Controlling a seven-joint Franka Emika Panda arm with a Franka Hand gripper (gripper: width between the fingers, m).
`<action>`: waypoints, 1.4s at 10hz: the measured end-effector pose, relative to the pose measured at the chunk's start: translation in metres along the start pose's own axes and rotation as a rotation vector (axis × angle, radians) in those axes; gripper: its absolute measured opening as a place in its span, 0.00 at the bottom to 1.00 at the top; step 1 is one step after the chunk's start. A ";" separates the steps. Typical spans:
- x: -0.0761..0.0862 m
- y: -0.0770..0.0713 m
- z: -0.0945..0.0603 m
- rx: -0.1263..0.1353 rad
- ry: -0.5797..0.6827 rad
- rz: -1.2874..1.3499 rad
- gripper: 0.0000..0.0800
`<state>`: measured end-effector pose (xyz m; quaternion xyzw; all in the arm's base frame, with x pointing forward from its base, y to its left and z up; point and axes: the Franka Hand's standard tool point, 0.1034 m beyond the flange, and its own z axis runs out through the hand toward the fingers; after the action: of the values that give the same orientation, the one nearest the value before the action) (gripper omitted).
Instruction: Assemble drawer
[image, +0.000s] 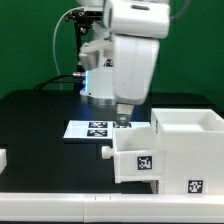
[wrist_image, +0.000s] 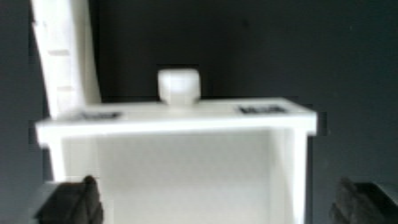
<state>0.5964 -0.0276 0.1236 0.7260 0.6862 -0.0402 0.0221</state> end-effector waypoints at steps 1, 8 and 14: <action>-0.013 0.004 0.000 0.000 -0.004 0.001 0.81; -0.017 -0.036 0.071 0.052 0.026 0.006 0.81; 0.010 -0.034 0.057 0.033 0.020 0.025 0.81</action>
Offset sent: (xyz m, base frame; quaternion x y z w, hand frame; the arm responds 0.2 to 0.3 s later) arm 0.0032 -0.0120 -0.0322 0.0268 0.0166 0.0130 0.9994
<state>0.5616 -0.0210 0.0671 0.7350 0.6766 -0.0442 0.0037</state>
